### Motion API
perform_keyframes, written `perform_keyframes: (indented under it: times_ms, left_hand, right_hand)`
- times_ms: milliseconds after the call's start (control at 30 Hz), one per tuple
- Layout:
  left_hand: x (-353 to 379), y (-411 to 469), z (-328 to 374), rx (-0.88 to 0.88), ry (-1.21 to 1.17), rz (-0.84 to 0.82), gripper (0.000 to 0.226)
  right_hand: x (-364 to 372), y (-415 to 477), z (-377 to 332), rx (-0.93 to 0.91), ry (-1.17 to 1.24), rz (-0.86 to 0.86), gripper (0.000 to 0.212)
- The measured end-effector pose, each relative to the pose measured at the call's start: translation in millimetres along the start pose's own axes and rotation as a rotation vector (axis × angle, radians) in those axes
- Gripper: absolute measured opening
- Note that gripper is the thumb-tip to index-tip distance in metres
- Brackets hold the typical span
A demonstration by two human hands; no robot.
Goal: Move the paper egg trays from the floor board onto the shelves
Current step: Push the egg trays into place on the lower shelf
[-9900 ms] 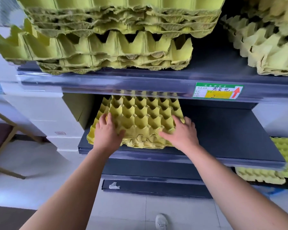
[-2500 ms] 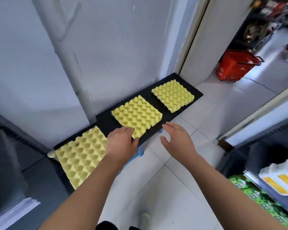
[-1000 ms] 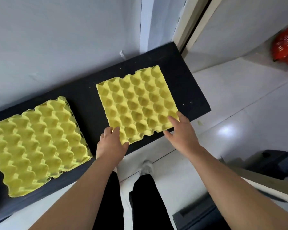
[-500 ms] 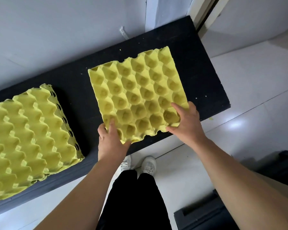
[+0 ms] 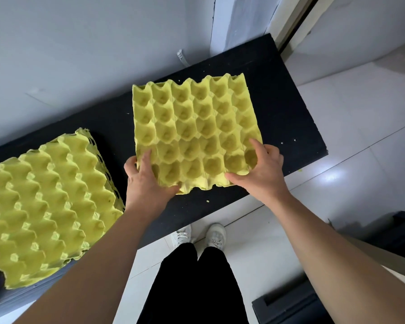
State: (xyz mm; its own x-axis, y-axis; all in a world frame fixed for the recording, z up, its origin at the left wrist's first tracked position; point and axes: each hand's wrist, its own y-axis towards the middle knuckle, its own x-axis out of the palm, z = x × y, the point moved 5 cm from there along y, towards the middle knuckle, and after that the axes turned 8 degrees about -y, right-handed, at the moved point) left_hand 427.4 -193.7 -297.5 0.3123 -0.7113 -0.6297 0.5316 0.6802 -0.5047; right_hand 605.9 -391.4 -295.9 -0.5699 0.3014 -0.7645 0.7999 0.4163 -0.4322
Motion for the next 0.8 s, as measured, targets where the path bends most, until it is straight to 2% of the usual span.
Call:
perform_keyframes:
  times_ms: [133, 400, 800]
  left_hand:
    - [-16, -2, 2, 0.026, -0.001, -0.025, 0.107]
    - [-67, -29, 35, 0.124, -0.045, 0.082, 0.108]
    - [-178, -166, 37, 0.060, -0.144, 0.350, 0.102]
  right_hand:
    - [-17, -11, -18, 0.003, 0.028, -0.005, 0.097]
    - [-65, -40, -61, -0.086, 0.048, 0.080, 0.096]
    - [-119, -135, -164, -0.391, -0.013, -0.013, 0.093]
